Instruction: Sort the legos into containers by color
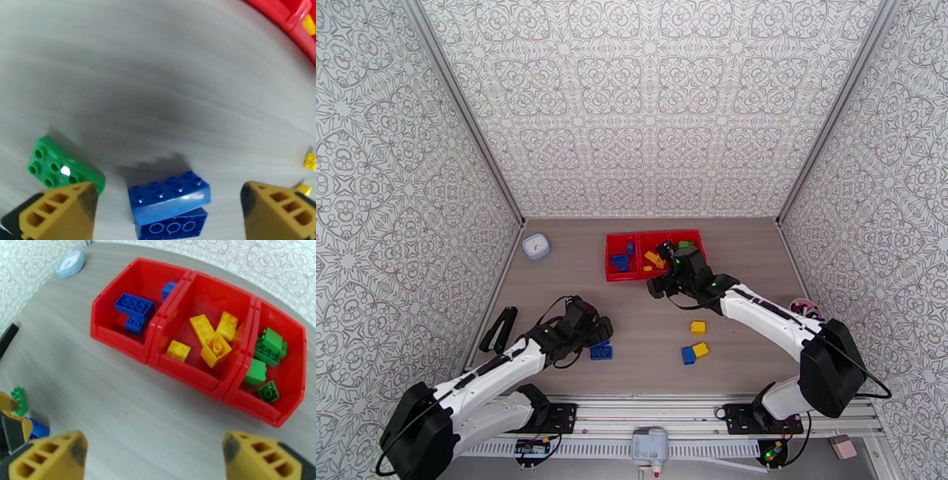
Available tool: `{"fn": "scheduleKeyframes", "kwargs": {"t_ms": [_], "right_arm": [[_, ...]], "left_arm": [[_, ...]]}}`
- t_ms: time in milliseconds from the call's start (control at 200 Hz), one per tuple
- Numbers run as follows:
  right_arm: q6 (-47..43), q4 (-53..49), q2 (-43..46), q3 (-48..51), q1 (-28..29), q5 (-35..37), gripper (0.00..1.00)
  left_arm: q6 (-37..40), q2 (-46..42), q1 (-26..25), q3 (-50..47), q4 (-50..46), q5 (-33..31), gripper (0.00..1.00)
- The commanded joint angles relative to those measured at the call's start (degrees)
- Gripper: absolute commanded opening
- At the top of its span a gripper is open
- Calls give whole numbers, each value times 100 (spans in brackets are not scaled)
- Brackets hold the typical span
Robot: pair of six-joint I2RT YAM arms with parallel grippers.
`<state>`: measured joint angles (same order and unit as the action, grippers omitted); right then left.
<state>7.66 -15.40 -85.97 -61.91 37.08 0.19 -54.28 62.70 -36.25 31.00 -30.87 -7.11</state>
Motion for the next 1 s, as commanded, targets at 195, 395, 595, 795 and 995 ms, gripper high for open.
{"fn": "scheduleKeyframes", "kwargs": {"t_ms": [195, 395, 595, 795, 995], "right_arm": [[81, 50, 63, 86, 18, 139, 94], [104, 15, 99, 114, 19, 200, 94], [181, 82, 155, 230, 18, 185, 94], [264, 192, 160, 332, 19, 114, 94], [295, 247, 118, 385, 19, 78, 94]], "left_arm": [[-236, 505, 111, 164, -102, 214, 98], [-145, 735, 0, 449, -184, 100, 93], [490, 615, -266, 752, -516, -321, 95], [456, 760, -474, 1042, -1006, -236, 95], [1330, 1110, -616, 1316, -1352, -242, 93]]}}
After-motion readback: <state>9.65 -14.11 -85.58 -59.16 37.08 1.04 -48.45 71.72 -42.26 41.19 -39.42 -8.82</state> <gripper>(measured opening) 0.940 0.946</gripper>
